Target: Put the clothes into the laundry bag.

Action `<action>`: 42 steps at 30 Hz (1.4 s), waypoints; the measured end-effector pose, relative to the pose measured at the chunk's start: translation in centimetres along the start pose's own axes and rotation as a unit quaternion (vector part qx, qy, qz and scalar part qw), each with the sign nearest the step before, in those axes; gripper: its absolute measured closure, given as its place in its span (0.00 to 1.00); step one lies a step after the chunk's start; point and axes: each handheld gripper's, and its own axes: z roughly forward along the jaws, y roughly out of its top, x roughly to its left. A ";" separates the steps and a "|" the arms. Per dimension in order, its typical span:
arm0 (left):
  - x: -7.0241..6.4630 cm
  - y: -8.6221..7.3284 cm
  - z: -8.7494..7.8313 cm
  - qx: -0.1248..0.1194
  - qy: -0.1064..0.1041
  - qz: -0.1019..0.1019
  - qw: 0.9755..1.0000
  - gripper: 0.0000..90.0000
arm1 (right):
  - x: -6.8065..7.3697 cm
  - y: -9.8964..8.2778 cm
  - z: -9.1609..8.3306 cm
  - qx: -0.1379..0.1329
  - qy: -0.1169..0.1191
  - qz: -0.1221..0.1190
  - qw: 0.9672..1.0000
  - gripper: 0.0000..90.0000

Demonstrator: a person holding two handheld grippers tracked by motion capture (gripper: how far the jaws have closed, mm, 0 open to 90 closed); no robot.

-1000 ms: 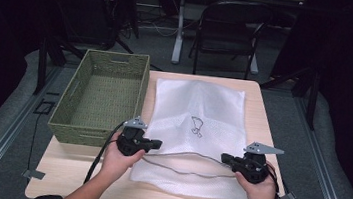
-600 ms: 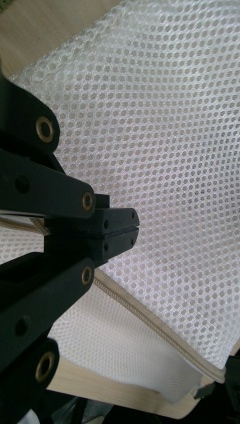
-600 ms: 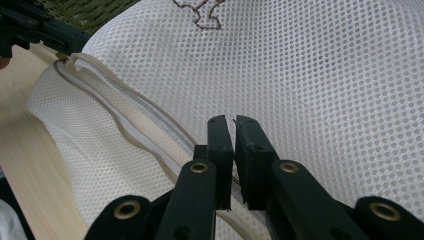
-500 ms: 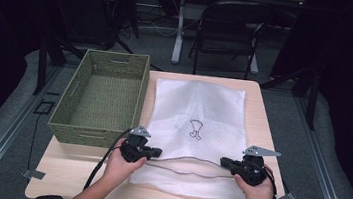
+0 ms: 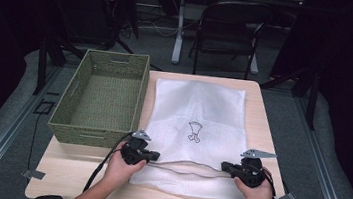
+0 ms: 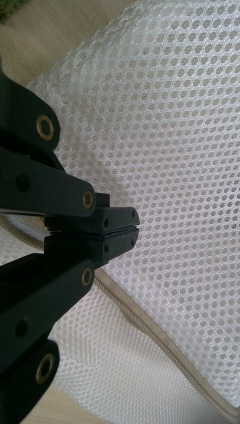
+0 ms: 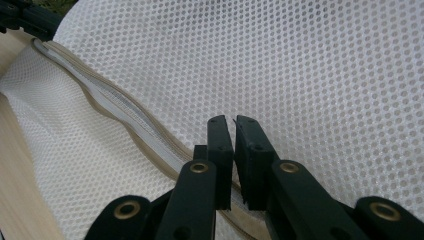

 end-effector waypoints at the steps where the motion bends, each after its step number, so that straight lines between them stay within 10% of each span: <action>1: 0.0 -0.1 0.0 0.001 0.005 0.000 1.000 0.99 | -0.1 -0.1 0.1 -0.001 0.000 0.003 1.000 0.94; 21: 1.1 -0.7 0.3 0.014 0.012 -0.018 1.000 0.99 | -1.5 -0.8 0.3 0.020 -0.016 0.022 0.999 0.95; 42: 0.7 -0.1 -1.6 -0.030 0.010 -0.022 0.999 0.91 | -1.1 -0.3 -1.3 -0.025 -0.018 0.019 0.999 0.91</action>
